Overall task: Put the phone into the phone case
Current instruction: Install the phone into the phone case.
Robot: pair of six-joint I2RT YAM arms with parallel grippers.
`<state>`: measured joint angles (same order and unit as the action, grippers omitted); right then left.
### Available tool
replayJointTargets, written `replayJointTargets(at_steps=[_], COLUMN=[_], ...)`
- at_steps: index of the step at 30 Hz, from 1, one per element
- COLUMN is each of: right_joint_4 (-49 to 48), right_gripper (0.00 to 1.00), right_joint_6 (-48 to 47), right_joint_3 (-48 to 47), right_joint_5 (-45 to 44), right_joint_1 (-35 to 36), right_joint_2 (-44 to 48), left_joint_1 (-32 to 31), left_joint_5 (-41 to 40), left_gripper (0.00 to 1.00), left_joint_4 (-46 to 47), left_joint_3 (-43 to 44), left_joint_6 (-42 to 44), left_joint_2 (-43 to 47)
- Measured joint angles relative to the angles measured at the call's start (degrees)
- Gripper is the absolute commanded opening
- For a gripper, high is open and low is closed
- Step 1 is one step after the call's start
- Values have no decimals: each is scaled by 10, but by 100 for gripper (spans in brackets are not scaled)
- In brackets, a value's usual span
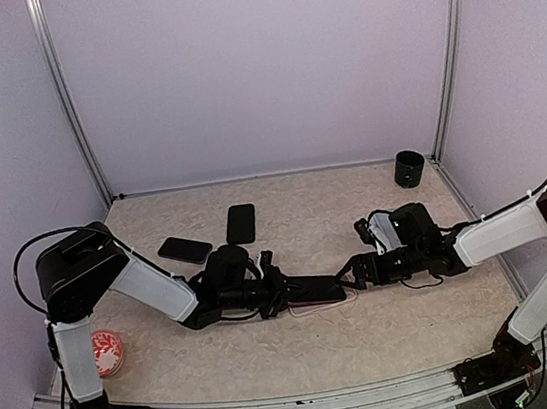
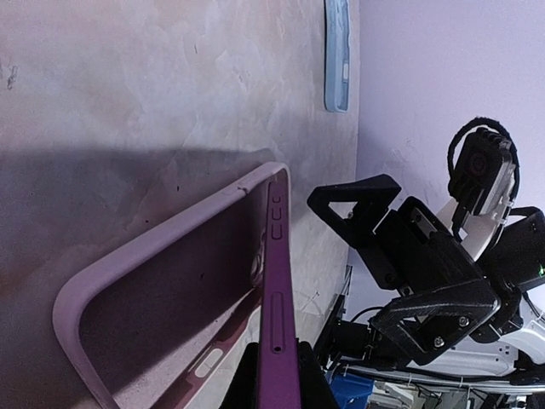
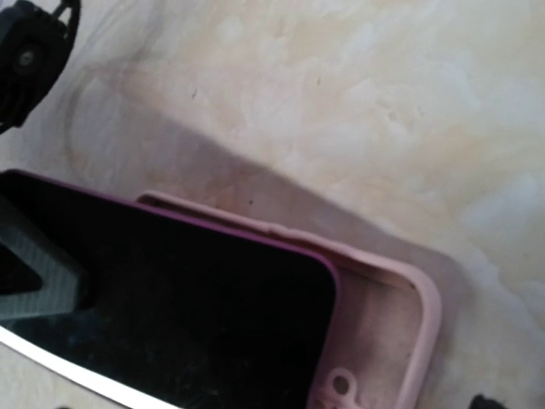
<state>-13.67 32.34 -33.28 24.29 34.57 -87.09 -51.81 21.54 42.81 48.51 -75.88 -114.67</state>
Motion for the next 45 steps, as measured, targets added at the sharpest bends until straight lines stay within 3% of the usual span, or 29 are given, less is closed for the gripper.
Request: replayJointTargets(at_steps=[45], right_joint_4=[-116], right_gripper=[100], right_joint_6=[37], right_joint_3=[16], right_joint_5=[13], right_joint_1=[28], right_joint_2=[-68], left_joint_1=[-1], left_joint_5=[1], left_gripper=[0], left_joint_4=[74], left_joint_3=[36], left_joint_6=[-46], left_joint_2=[-76])
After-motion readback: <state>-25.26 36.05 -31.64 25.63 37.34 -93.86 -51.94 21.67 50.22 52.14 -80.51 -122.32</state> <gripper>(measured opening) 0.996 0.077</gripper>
